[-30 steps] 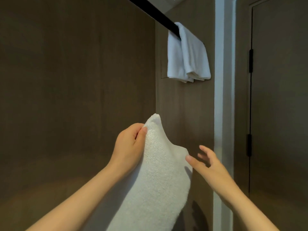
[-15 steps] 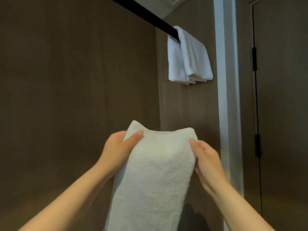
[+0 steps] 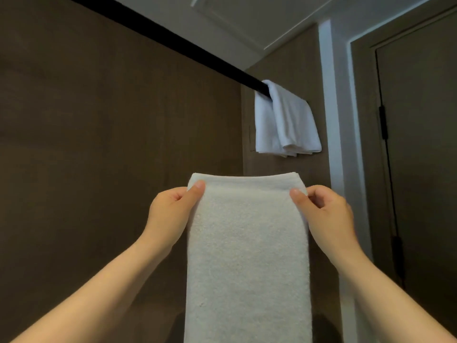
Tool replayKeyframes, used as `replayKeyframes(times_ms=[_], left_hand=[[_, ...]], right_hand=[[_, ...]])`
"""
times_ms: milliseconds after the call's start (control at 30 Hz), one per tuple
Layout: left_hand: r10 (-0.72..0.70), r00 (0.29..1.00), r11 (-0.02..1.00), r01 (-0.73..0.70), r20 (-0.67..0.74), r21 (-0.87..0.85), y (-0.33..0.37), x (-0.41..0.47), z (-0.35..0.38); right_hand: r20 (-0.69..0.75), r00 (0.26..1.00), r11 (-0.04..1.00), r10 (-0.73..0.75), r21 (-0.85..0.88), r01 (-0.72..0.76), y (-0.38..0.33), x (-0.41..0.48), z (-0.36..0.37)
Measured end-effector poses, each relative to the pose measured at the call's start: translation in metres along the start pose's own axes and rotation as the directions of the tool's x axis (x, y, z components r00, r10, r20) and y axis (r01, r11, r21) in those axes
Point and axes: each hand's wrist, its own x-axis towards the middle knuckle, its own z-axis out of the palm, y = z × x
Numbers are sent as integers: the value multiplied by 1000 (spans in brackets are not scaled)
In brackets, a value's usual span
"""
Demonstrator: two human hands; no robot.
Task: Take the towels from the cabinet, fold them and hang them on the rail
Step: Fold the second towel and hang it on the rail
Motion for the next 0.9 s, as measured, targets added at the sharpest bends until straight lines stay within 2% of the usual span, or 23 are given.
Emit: replayKeyframes(times_ms=[100, 300, 433, 533, 667, 900], left_hand=[[17, 1000, 992, -19, 19, 122, 23, 20, -6], [-57, 998, 980, 58, -11, 191, 66, 48, -13], [-109, 994, 986, 108, 2, 129, 91, 60, -12], [-101, 994, 995, 99, -38, -31, 106, 69, -5], [-14, 996, 984, -2, -88, -178, 118, 81, -1], [155, 968, 967, -190, -196, -171, 138, 107, -13]], right_hand=[[8, 1000, 999, -21, -24, 21, -11, 23, -5], [26, 999, 986, 44, 160, -47, -26, 63, -6], [13, 1000, 958, 7, 286, -11, -32, 82, -8], [-55, 998, 916, -29, 398, 48, -41, 96, -3], [-110, 983, 862, -147, 474, 182, -50, 107, 5], [-5, 950, 818, -312, 507, 271, -66, 139, 9]])
